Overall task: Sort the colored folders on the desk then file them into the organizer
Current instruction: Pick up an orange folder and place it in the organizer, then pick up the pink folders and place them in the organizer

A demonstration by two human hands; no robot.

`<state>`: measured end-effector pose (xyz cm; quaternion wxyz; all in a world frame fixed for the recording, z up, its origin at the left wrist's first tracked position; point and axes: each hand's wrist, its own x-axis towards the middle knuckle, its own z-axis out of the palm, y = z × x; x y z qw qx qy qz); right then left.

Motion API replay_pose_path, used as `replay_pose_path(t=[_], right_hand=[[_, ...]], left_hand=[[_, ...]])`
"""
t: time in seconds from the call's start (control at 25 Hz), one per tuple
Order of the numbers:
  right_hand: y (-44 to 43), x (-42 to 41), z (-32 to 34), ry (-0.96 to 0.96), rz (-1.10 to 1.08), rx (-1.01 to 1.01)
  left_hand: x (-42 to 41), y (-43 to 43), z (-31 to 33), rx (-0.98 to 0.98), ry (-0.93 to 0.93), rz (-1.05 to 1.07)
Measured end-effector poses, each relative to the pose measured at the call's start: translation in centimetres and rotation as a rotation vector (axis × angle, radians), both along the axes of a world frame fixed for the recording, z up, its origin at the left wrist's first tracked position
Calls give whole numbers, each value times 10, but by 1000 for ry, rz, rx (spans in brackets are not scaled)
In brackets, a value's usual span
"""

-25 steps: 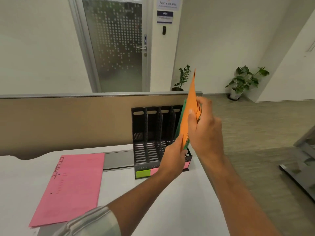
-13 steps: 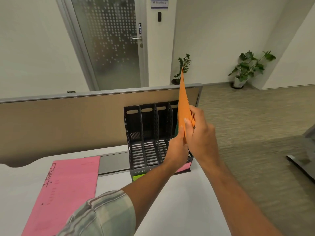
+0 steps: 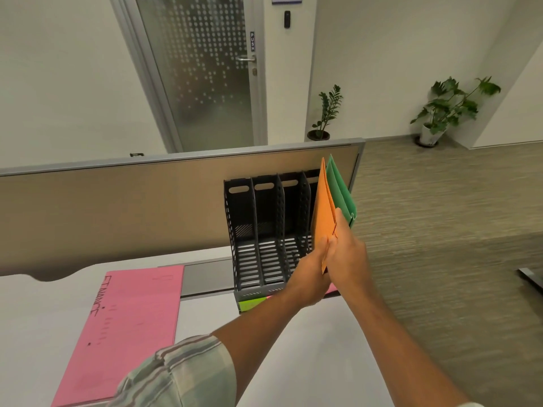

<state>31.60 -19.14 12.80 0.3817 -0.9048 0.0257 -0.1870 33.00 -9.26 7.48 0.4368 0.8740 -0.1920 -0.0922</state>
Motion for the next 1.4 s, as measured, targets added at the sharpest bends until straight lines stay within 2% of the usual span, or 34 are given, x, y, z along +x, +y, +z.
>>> replay_pose_path(t=[0.08, 0.16, 0.32, 0.48, 0.88, 1.2, 1.4], right_hand=[[3, -4, -6, 30, -55, -13], [7, -12, -14, 63, -111, -32], [16, -37, -32, 124, -116, 17], [35, -67, -48, 196, -111, -38], [122, -139, -96, 329, -10, -286], [214, -176, -128, 387, 117, -365], [282, -181, -145, 389, 241, -380]], left_hand=[[-10, 7, 10, -68, 76, 37], [-19, 16, 17, -71, 72, 47], [-34, 45, 9, 110, 65, 108], [-57, 84, -16, 284, 47, 141], [-136, 201, -44, 504, -40, 138], [-186, 312, -70, 604, 7, 185], [-196, 391, -86, 586, 91, 273]])
